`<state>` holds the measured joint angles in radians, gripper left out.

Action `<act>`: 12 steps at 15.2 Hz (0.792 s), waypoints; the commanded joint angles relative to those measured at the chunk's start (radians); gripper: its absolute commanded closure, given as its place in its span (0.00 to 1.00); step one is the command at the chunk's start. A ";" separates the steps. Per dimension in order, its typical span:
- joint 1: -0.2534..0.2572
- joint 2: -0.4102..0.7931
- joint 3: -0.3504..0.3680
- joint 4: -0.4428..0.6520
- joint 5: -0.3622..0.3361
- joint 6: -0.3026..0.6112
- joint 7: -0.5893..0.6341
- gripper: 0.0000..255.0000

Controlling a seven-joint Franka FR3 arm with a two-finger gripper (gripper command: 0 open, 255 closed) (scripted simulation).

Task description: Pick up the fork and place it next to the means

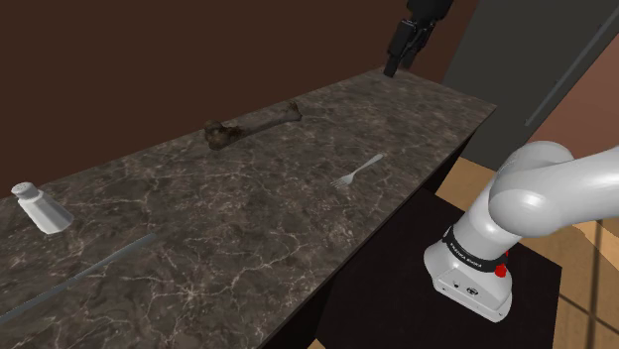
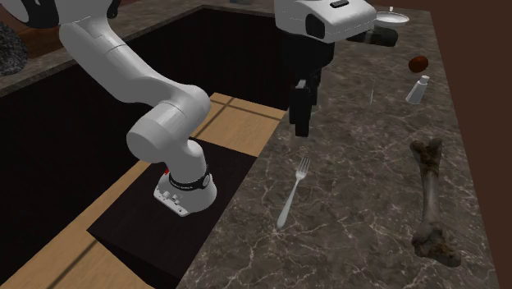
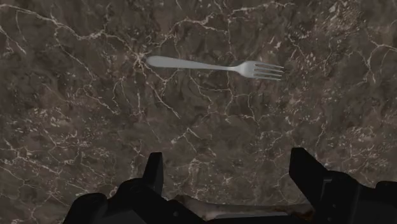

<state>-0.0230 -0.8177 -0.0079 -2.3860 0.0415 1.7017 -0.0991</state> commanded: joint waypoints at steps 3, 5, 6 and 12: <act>0.044 0.011 -0.016 -0.055 -0.005 0.057 -0.102 0.00; 0.087 0.024 -0.033 -0.107 -0.011 0.113 -0.204 0.00; 0.110 0.032 -0.041 -0.132 -0.014 0.141 -0.255 0.00; 0.238 0.093 -0.095 -0.273 -0.038 0.311 -0.562 0.00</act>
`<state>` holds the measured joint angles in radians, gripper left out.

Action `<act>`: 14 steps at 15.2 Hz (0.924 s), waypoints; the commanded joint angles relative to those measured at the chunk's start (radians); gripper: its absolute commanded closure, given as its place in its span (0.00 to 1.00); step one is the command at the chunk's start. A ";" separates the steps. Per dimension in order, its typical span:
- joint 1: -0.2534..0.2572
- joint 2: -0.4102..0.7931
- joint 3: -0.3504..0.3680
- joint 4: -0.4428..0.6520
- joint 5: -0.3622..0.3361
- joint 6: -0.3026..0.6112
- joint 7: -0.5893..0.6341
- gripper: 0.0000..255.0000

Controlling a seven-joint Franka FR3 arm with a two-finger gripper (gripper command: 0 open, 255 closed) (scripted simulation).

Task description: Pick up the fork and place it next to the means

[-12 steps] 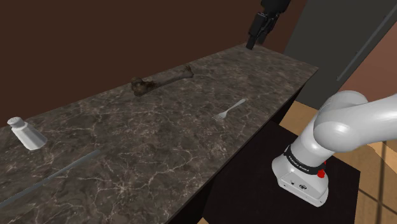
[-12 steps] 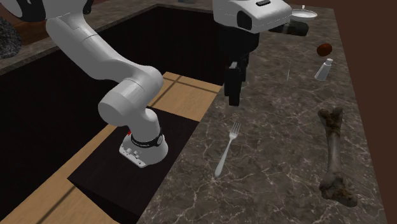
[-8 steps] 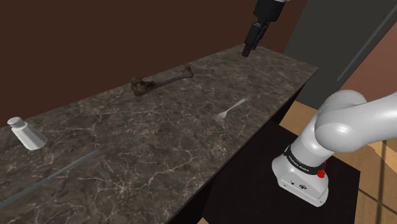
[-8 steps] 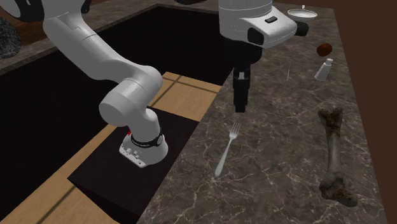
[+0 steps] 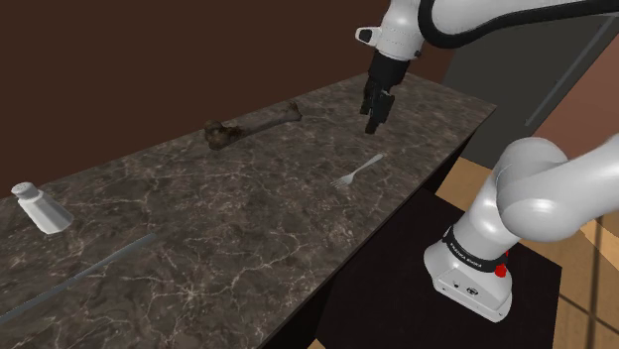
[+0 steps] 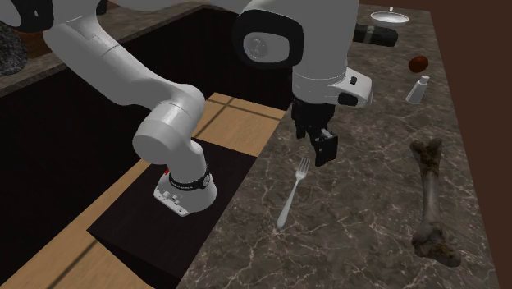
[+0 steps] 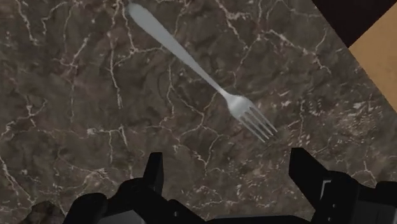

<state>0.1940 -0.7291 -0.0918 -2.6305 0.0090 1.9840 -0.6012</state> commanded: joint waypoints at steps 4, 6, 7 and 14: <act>0.102 0.060 -0.049 -0.114 -0.026 0.148 -0.265 0.00; 0.142 0.094 -0.069 -0.154 -0.038 0.210 -0.368 0.00; 0.162 0.113 -0.080 -0.174 -0.045 0.242 -0.420 0.00; 0.184 0.197 -0.095 -0.230 -0.044 0.378 -0.464 0.00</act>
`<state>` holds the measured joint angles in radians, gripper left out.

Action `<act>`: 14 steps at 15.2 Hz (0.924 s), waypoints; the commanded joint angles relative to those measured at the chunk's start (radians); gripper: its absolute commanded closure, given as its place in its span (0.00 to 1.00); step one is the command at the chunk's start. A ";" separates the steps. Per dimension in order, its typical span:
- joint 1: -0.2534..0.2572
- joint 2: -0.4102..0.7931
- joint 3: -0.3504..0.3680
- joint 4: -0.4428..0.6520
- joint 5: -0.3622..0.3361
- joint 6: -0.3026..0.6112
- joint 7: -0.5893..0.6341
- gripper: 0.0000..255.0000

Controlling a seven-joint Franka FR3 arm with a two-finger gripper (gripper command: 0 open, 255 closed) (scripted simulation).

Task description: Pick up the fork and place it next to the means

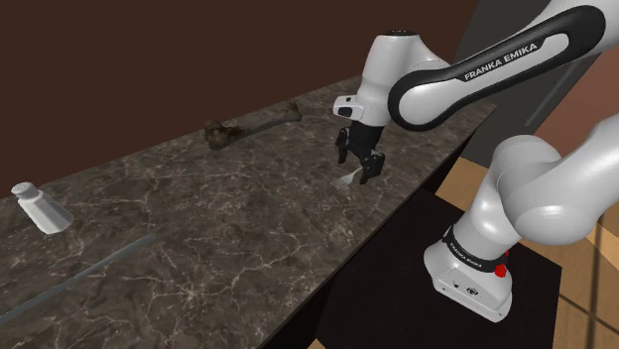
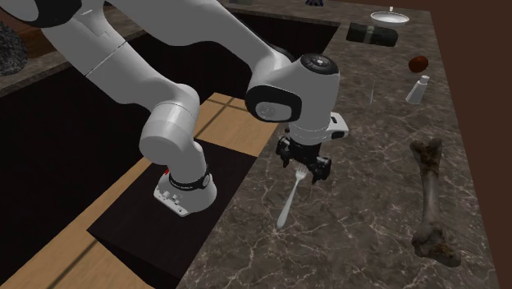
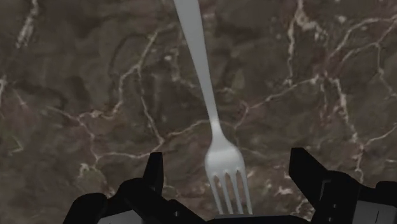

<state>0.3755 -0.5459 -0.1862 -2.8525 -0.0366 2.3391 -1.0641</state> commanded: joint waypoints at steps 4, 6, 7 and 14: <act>0.006 0.035 -0.003 -0.017 0.004 0.054 -0.003 0.00; 0.006 0.035 -0.003 -0.017 0.004 0.054 -0.003 0.00; 0.006 0.035 -0.003 -0.017 0.004 0.054 -0.003 0.00; 0.005 0.031 -0.002 -0.017 0.004 0.049 -0.002 1.00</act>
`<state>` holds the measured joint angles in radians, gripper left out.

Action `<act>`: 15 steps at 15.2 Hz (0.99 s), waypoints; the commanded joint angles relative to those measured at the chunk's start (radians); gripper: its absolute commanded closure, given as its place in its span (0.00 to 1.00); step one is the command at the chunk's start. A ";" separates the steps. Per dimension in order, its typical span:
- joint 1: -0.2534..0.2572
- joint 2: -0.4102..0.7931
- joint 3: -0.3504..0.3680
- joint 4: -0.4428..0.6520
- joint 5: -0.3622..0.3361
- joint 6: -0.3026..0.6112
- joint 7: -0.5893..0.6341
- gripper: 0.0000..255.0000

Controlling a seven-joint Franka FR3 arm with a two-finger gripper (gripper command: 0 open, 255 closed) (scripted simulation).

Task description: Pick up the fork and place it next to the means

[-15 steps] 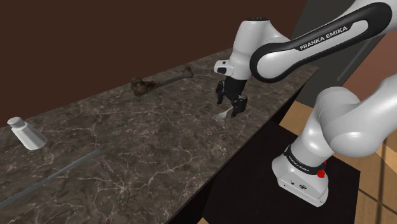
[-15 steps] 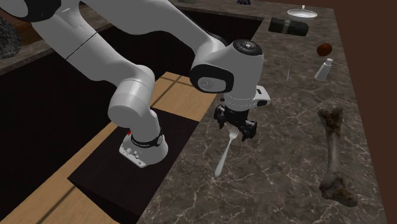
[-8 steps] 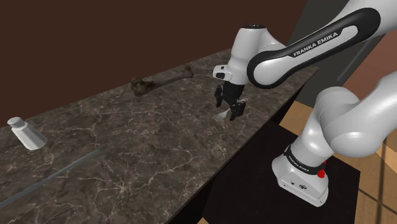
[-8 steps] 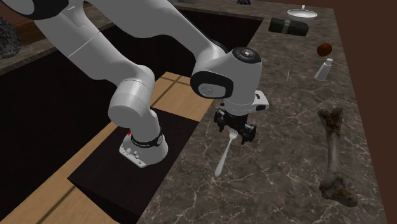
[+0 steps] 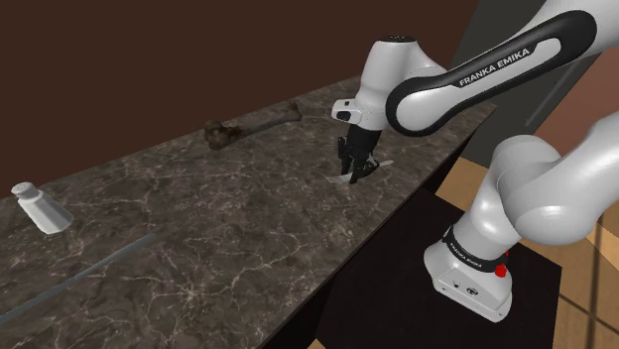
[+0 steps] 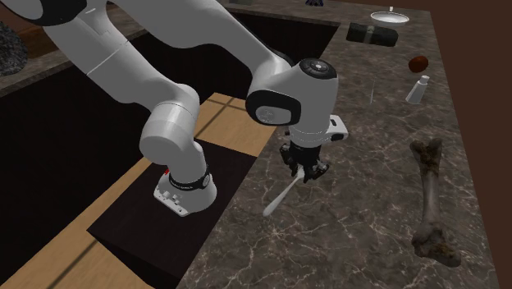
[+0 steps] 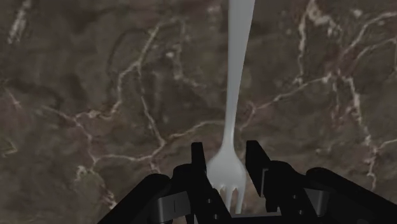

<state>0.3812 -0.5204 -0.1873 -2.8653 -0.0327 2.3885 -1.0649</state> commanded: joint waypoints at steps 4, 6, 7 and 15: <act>-0.001 -0.005 0.001 -0.008 -0.002 -0.007 0.001 1.00; -0.001 -0.003 0.000 0.002 -0.001 -0.015 0.000 1.00; -0.002 -0.016 0.002 0.008 -0.002 -0.034 0.002 1.00; -0.008 -0.100 0.016 0.070 -0.004 -0.179 0.014 1.00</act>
<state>0.3740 -0.6101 -0.1726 -2.8027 -0.0369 2.2269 -1.0521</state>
